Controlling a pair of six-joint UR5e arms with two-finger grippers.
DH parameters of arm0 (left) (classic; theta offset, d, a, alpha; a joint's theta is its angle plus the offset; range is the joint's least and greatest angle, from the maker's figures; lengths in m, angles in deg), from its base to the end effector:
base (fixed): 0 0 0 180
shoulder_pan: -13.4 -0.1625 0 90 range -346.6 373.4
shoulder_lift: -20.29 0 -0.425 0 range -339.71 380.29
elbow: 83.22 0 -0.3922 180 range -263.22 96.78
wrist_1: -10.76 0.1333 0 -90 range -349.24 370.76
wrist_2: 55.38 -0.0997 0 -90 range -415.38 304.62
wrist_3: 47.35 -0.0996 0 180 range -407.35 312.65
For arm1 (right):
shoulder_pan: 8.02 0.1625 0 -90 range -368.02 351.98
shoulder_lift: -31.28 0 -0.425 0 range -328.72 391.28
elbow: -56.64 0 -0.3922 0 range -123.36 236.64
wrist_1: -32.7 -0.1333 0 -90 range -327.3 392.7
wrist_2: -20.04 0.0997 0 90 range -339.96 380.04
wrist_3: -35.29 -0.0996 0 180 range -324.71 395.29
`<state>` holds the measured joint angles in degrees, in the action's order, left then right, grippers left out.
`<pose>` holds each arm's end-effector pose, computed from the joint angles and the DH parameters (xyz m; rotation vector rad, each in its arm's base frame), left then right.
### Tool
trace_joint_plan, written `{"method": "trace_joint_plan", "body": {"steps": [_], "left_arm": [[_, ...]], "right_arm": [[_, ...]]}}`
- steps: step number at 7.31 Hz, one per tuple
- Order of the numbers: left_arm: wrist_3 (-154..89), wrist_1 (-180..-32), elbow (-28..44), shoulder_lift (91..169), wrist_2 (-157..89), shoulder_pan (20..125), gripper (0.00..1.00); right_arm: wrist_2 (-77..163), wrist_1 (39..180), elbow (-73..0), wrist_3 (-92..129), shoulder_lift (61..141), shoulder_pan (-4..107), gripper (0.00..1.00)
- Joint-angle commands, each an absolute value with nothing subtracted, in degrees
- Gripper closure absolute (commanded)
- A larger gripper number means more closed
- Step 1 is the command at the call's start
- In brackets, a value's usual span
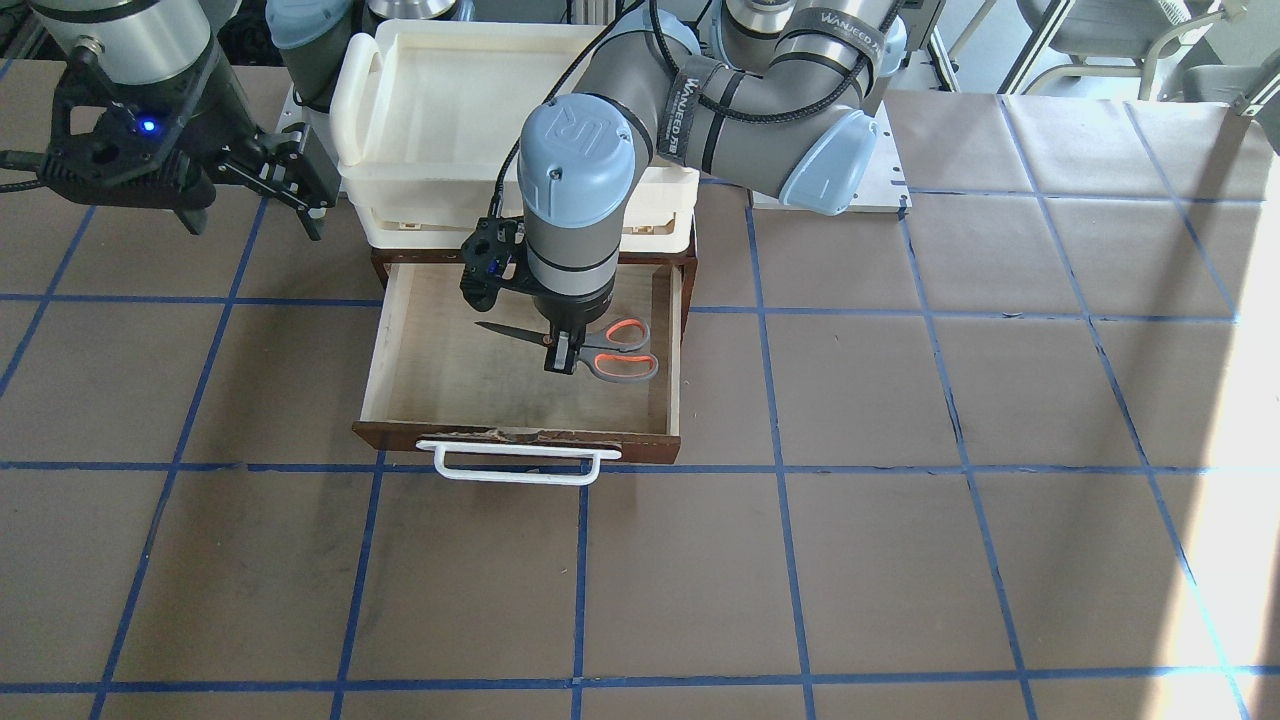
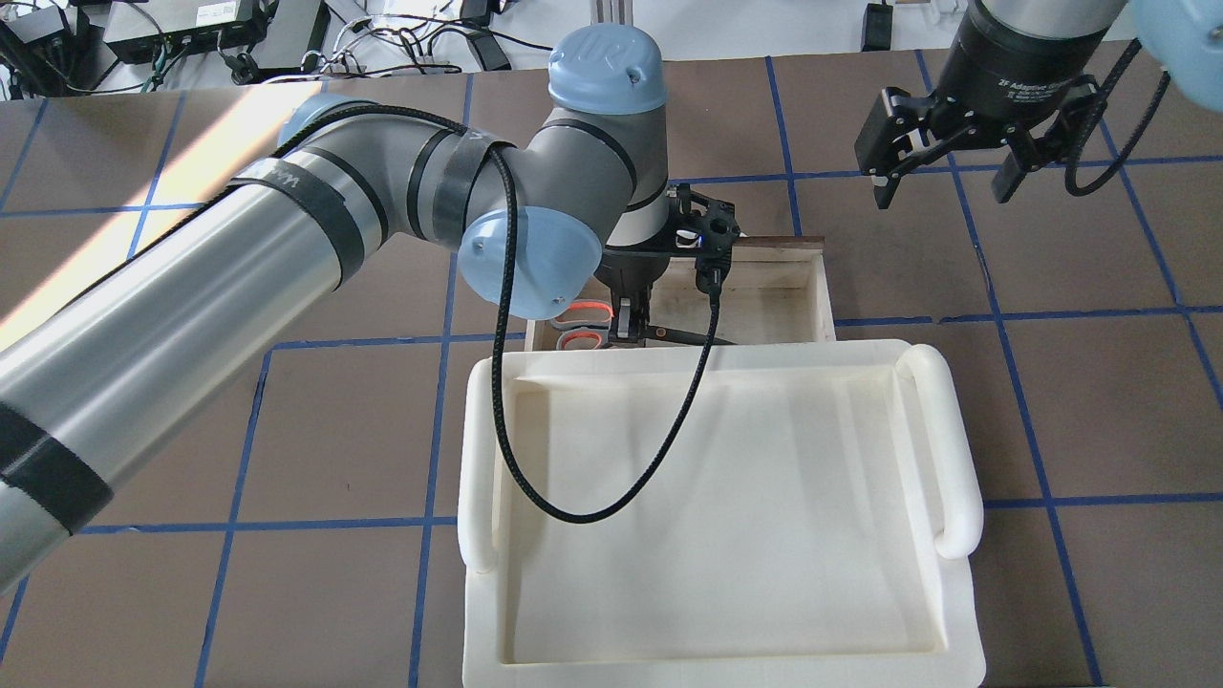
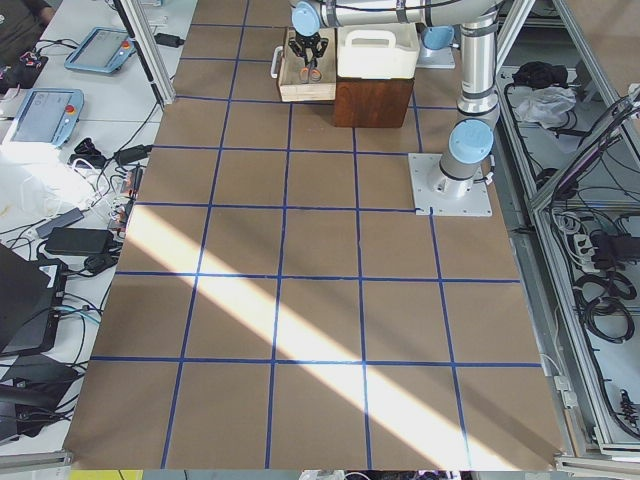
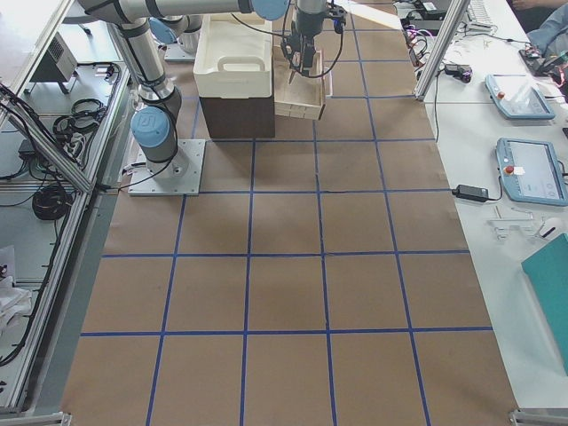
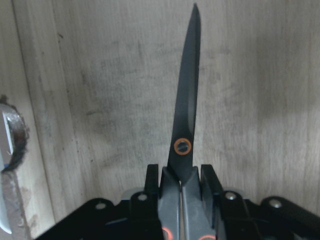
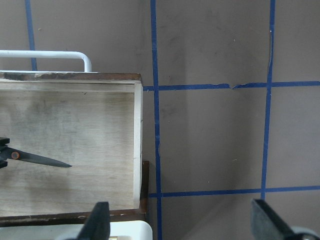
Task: Place scissors in drawer with both arms
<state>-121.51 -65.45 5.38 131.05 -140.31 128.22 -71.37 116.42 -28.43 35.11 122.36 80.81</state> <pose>-0.3851 -0.4942 0.3215 -2.2916 -1.9665 -0.0777 0.1210 -0.4838 0.5285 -0.0366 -3.1168 -0.0077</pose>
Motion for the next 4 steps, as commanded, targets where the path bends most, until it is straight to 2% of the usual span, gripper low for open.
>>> {"method": "trace_joint_plan", "body": {"steps": [1, 2, 3, 4], "left_arm": [[-121.62, -63.44, 5.90, 131.91, -140.19, 128.36, 1.00], [-121.53, -62.46, 6.17, 132.08, -140.28, 128.36, 0.53], [-121.27, -61.76, 6.08, 131.56, -140.37, 128.45, 0.01], [-121.18, -61.75, 6.08, 131.47, -140.54, 128.45, 0.00]], "right_arm": [[-71.28, 116.63, -30.10, 32.93, 126.89, 81.54, 0.00], [-71.36, 116.72, -30.81, 32.75, 127.34, 82.68, 0.00], [-71.45, 117.85, -30.81, 33.01, 126.83, 82.95, 0.00], [-71.37, 121.69, -30.81, 33.01, 125.08, 83.13, 0.00]]}}
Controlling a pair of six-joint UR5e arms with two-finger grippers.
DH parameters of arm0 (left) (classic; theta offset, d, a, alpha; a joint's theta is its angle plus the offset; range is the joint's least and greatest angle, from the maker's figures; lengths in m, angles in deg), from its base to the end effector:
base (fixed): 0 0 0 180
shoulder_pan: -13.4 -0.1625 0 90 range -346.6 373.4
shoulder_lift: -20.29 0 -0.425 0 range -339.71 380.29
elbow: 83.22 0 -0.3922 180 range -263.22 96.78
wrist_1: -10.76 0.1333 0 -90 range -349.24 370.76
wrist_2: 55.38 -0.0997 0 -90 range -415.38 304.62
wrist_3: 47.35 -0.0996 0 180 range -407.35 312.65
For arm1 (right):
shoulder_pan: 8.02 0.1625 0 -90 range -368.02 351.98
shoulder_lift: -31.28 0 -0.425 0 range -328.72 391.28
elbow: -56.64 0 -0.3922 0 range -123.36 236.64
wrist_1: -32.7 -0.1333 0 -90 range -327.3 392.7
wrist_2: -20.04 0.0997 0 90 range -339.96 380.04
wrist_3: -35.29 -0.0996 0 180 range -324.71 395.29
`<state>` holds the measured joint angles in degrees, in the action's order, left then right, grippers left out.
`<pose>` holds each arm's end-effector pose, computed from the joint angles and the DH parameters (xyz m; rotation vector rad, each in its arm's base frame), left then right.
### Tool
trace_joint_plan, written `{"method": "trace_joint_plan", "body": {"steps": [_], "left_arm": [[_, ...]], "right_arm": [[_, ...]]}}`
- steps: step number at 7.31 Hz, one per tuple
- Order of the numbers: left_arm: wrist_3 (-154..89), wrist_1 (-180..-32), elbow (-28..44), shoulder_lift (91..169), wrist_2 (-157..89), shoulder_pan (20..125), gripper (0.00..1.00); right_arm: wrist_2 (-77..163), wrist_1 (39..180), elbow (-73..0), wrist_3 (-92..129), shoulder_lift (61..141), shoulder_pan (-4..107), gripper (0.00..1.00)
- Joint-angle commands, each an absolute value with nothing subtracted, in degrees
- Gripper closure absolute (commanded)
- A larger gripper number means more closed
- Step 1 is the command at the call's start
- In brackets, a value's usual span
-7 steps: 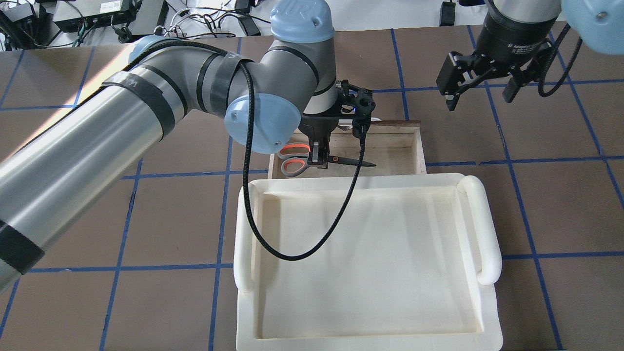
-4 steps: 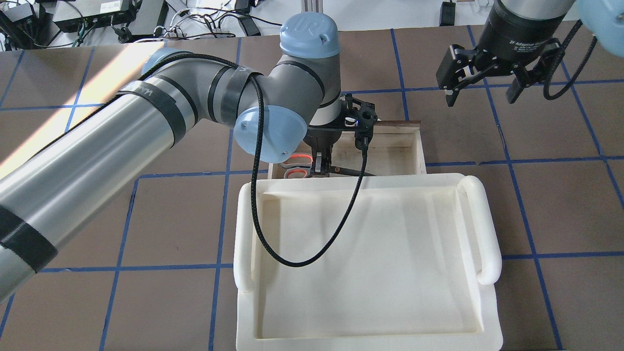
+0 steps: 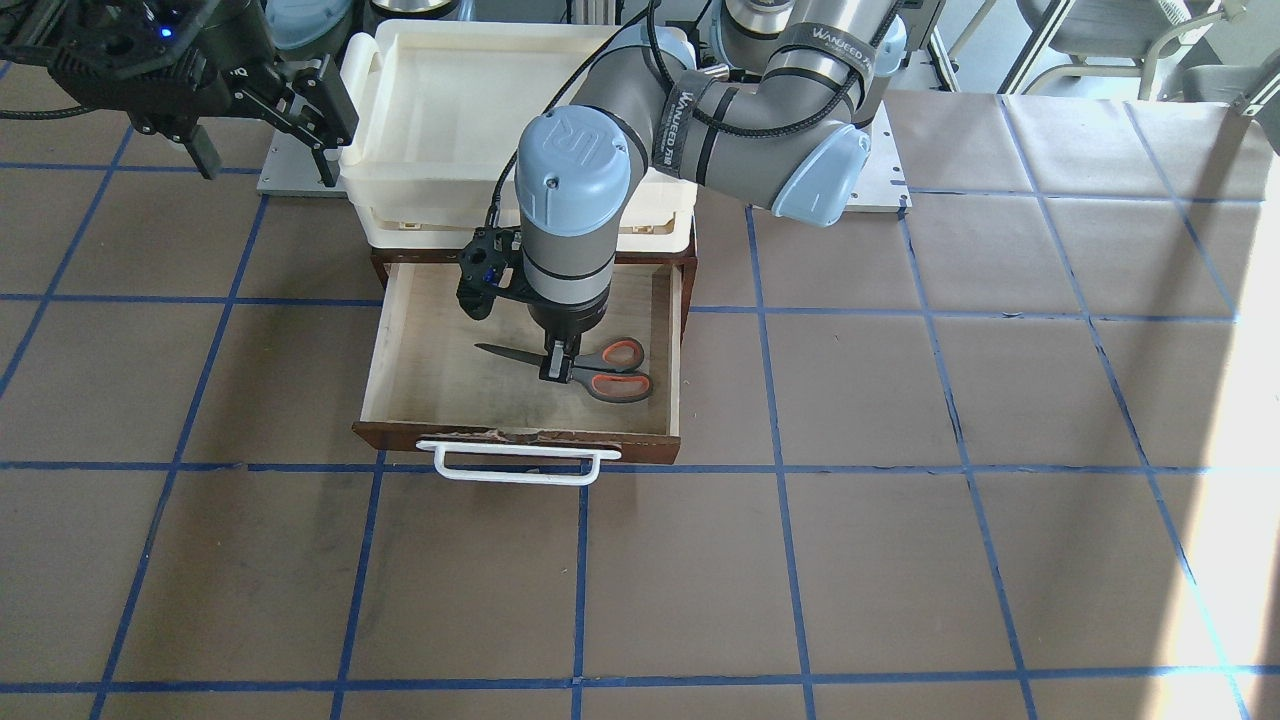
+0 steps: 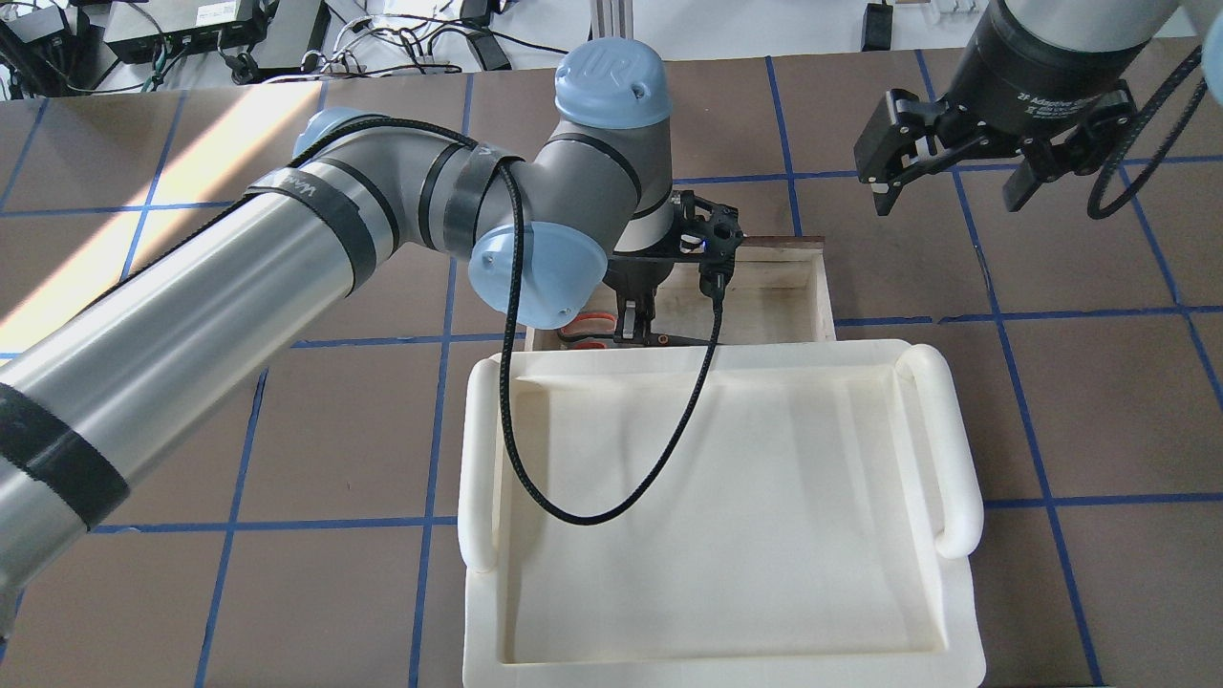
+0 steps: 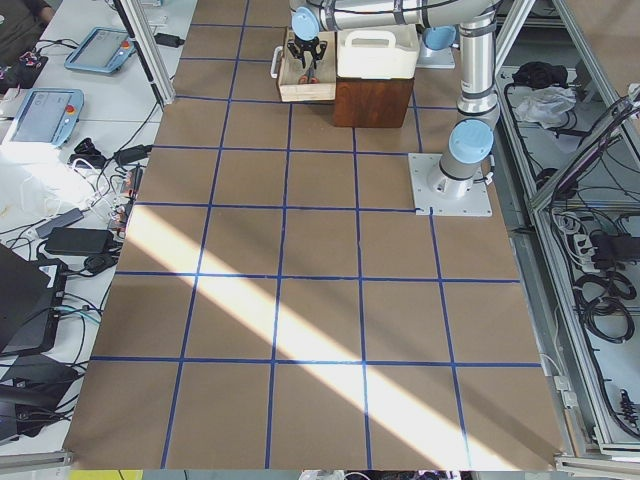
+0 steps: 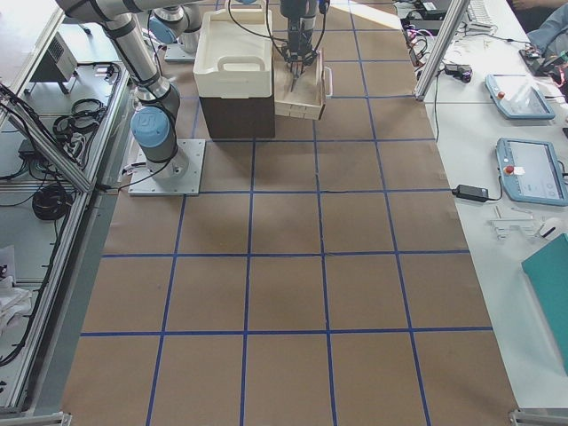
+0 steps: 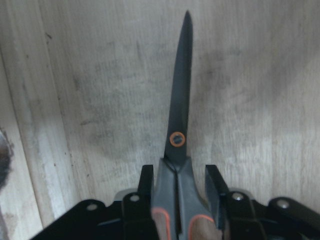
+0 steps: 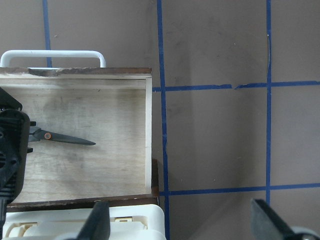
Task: Place scissors in drawer with both arms
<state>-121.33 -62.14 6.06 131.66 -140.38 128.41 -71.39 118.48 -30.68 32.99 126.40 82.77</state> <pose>-0.3888 -0.4975 0.3148 -2.3060 -1.9753 -0.0307 0.1371 -0.4545 0.5459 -0.0423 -3.1165 0.0984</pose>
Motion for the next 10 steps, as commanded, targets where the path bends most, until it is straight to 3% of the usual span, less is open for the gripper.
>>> {"method": "trace_joint_plan", "body": {"steps": [1, 6, 10], "left_arm": [[-120.40, -61.84, 5.65, 130.17, -140.28, 128.36, 0.00], [-79.42, -64.20, 1.60, 123.22, -140.37, 125.47, 0.00], [-57.21, -70.44, 1.77, 118.91, -141.33, 113.37, 0.00]], "right_arm": [[-71.54, 122.86, -30.81, 32.92, 122.89, 84.61, 0.00], [-72.16, 122.35, -30.99, 34.06, 121.99, 85.50, 0.00], [-71.72, 122.26, -31.08, 34.06, 121.90, 85.50, 0.00]]}}
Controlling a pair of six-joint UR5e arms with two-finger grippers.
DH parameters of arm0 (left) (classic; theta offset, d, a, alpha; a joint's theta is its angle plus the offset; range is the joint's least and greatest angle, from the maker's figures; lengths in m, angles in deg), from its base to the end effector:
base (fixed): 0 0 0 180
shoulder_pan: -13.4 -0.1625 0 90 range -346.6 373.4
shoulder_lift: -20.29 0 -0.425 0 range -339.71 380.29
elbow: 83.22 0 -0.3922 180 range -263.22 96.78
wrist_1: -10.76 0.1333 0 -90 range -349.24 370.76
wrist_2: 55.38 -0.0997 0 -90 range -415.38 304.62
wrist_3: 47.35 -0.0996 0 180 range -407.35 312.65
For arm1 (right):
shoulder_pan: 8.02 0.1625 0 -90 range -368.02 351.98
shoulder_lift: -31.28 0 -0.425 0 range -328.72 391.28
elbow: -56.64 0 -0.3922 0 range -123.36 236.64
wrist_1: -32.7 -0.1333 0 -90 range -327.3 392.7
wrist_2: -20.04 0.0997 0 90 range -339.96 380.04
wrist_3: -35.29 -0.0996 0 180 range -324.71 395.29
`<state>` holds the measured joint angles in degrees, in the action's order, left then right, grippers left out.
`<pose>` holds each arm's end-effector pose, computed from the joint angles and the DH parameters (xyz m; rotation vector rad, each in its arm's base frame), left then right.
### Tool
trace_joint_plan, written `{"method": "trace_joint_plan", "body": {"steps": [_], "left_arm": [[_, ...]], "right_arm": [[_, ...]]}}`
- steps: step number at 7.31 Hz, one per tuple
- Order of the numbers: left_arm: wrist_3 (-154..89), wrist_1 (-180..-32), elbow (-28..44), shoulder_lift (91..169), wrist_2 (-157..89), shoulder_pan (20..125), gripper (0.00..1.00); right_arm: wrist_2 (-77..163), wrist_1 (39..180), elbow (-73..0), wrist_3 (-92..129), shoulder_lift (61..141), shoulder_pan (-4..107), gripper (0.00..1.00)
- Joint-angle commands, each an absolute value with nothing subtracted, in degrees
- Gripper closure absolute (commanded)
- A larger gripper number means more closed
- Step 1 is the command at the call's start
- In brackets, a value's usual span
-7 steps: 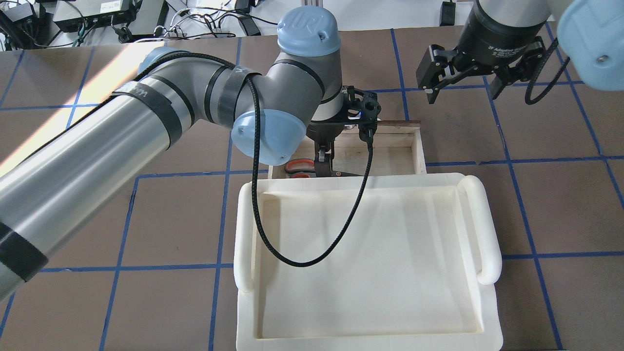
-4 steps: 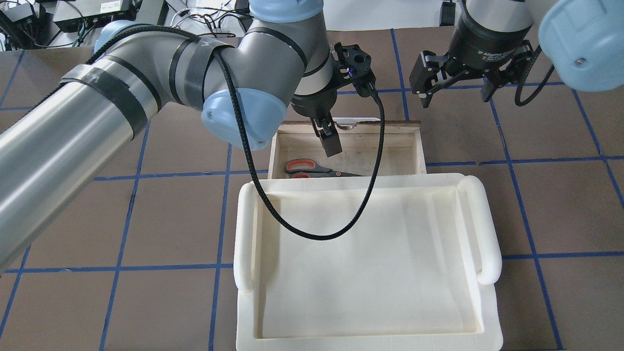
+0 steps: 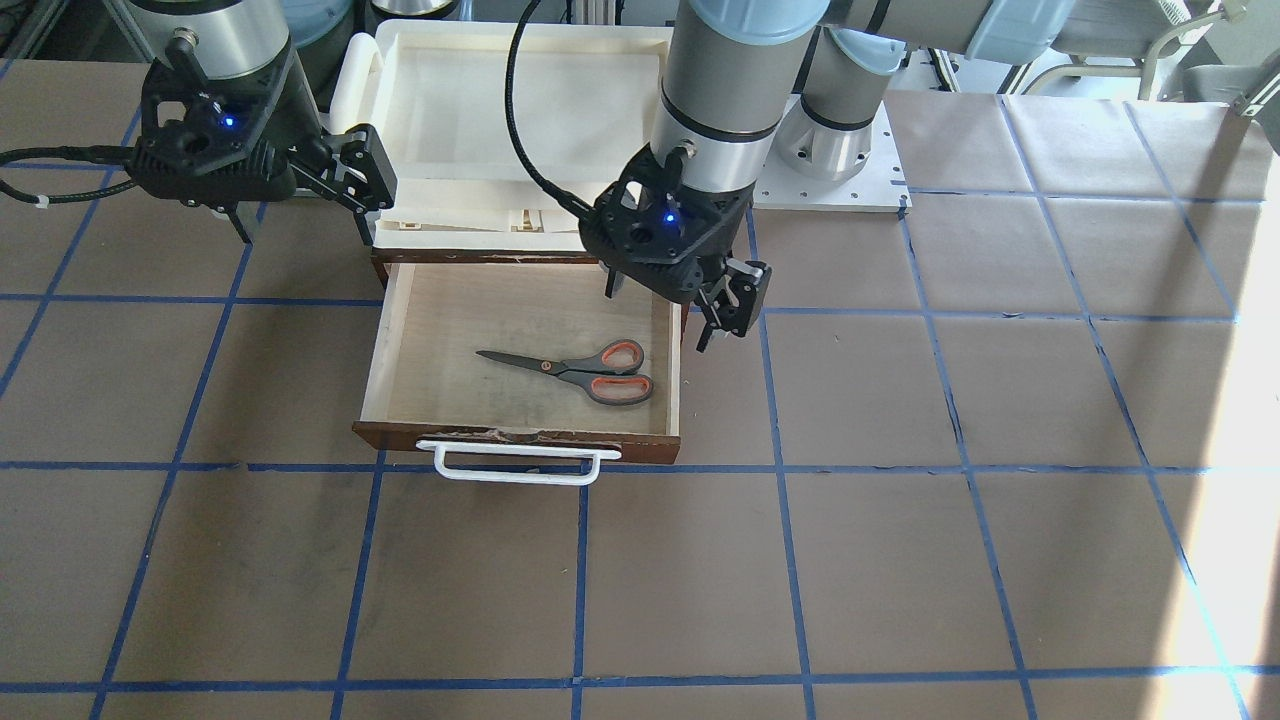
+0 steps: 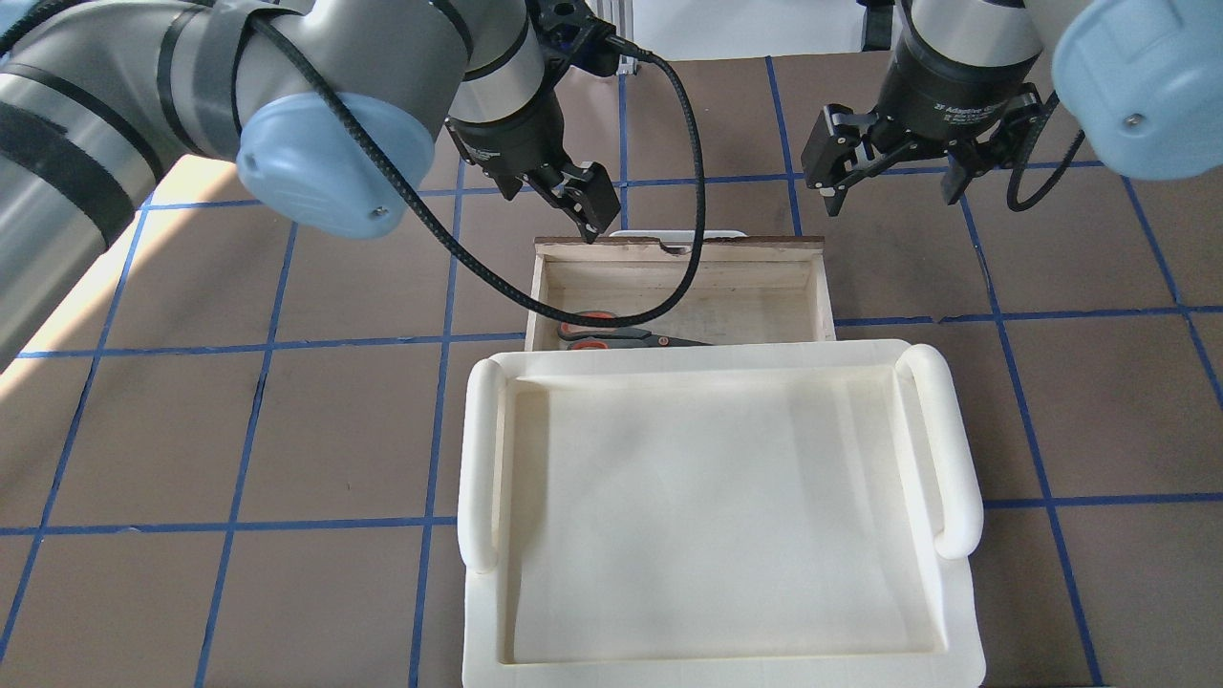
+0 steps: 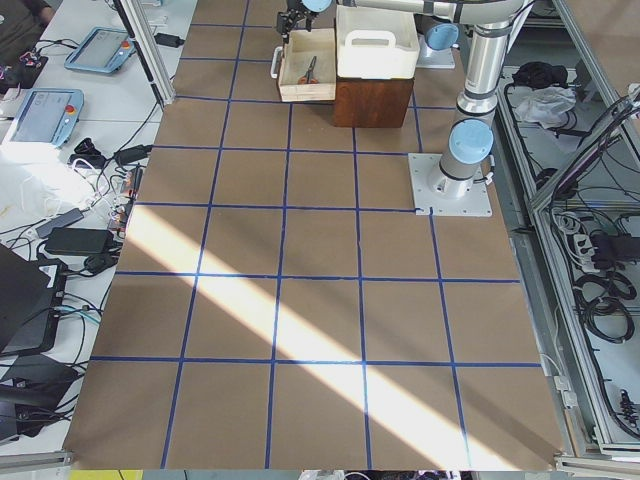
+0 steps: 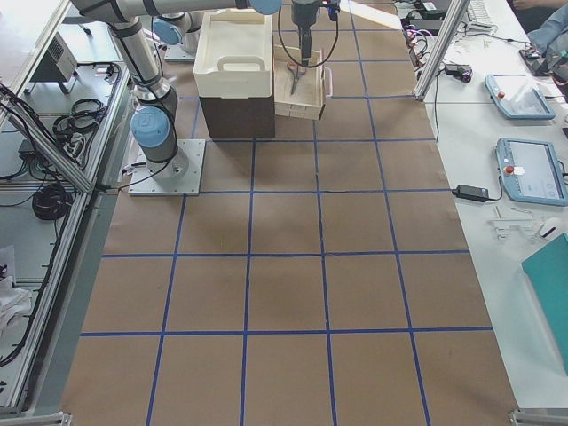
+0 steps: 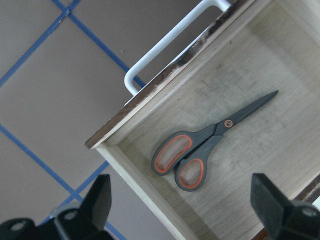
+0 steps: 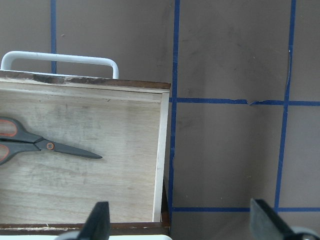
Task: Place scissors in drawer with both arms
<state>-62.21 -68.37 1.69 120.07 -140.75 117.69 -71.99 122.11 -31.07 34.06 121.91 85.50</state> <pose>-0.2784 -0.5203 0.4613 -0.7757 -2.9569 0.1656 0.1597 -0.4818 0.5121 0.0610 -3.1066 0.0654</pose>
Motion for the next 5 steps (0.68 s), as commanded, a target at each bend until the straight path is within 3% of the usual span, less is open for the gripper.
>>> {"method": "trace_joint_plan", "body": {"steps": [1, 5], "left_arm": [[-49.89, -73.50, 2.38, 117.60, -141.60, 110.46, 0.00], [-46.82, -73.88, 3.00, 114.86, -142.73, 102.98, 0.00]], "right_arm": [[-71.72, 122.35, -31.08, 34.06, 121.90, 85.50, 0.00], [-71.10, 122.79, -31.17, 34.42, 121.90, 85.59, 0.00]]}}
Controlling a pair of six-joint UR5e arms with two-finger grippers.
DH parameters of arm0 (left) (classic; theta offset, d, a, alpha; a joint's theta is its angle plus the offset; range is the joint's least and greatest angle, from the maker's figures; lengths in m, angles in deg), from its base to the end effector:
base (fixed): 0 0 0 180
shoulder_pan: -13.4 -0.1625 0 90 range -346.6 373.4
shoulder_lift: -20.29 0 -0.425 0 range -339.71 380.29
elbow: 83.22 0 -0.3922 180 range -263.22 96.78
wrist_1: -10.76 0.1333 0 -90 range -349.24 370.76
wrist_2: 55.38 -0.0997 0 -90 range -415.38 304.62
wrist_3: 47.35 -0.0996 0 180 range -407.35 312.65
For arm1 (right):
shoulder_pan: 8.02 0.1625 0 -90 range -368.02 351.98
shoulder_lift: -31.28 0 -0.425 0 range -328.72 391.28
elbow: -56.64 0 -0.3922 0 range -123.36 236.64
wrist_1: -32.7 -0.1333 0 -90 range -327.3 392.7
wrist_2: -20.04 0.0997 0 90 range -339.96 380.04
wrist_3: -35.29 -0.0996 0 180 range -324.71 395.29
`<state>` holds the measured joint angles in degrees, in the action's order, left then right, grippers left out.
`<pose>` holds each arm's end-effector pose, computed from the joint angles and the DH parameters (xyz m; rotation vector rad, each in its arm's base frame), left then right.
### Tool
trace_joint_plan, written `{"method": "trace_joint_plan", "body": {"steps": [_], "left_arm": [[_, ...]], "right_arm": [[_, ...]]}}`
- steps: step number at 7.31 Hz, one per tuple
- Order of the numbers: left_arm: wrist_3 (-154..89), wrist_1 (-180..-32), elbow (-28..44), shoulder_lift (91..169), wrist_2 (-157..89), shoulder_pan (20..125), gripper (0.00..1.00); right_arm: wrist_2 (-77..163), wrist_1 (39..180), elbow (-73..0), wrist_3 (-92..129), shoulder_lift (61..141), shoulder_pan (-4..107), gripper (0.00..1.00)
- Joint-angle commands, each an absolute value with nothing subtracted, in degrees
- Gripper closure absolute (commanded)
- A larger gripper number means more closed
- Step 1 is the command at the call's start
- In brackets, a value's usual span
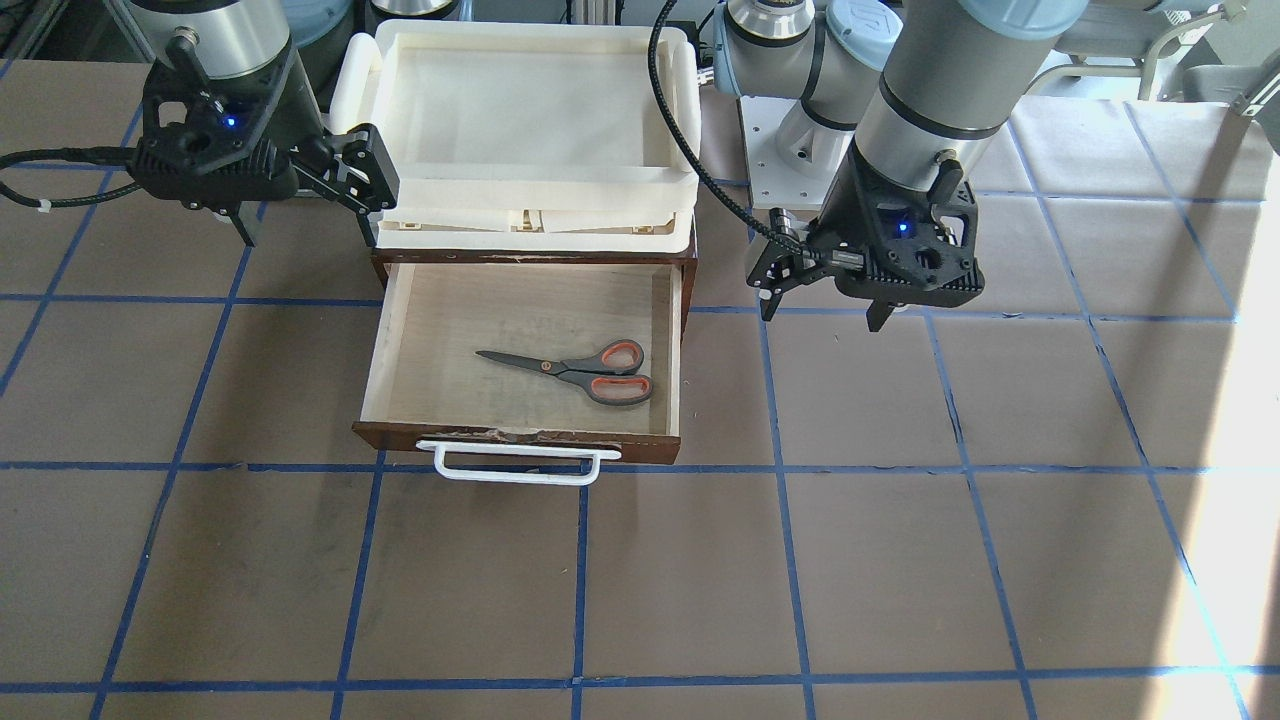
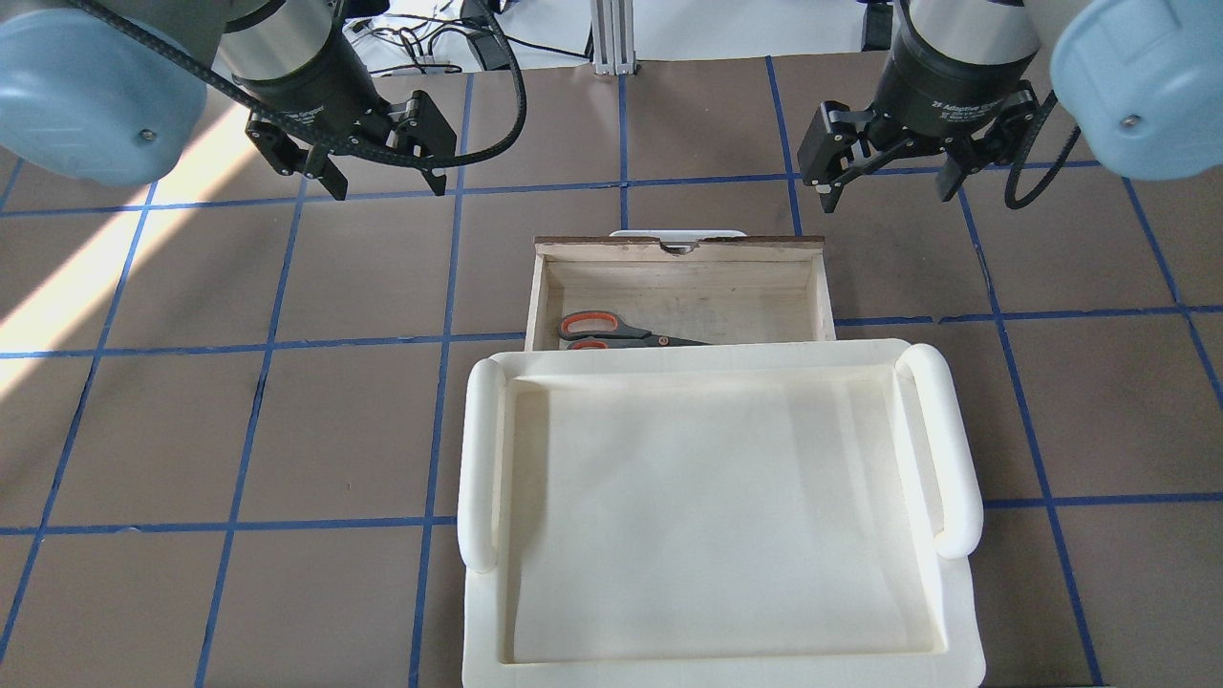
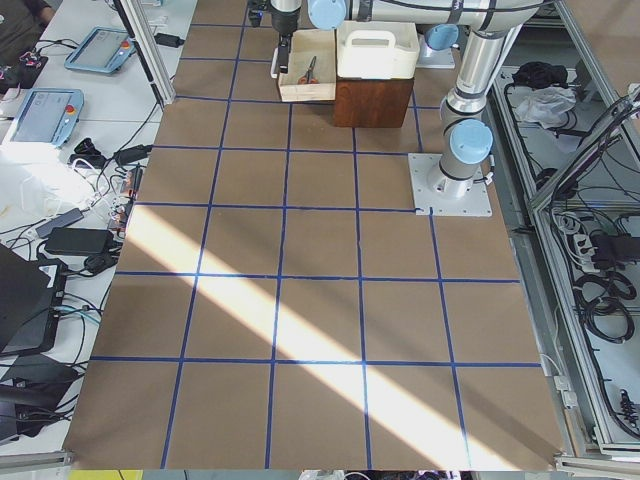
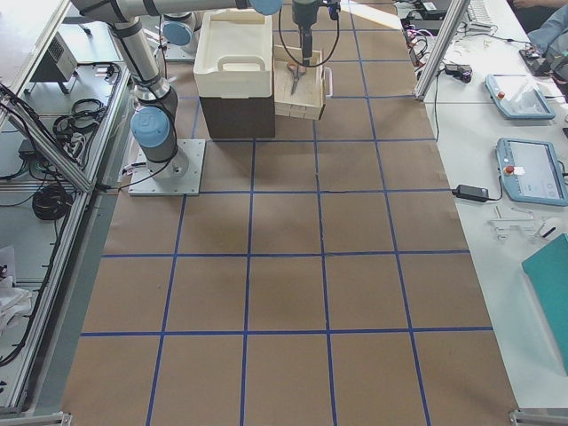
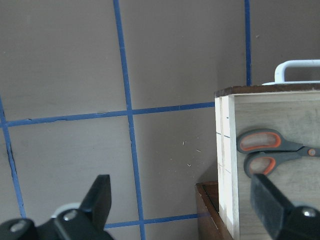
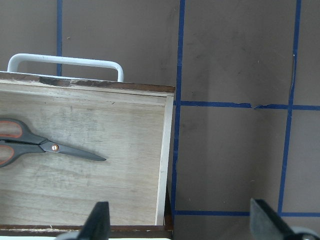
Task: Place scissors in drawer with both arms
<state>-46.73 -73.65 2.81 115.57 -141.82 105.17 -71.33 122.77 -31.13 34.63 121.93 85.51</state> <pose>-0.1560 -0.5335 0.4850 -0.0344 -3.0757 0.1129 0.1609 -0.4826 0.5129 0.0771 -3.1176 0.0816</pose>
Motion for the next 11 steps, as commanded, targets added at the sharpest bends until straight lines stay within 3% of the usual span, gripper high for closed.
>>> {"method": "trace_joint_plan", "body": {"steps": [1, 11], "left_arm": [[-46.91, -73.88, 3.53, 114.34, -142.57, 101.14, 0.00], [-47.00, -74.06, 7.57, 109.67, -143.01, 99.97, 0.00]], "right_arm": [[-71.10, 122.70, -31.17, 34.24, 121.90, 85.59, 0.00], [-71.10, 122.70, -31.17, 33.89, 121.99, 85.68, 0.00]]}}
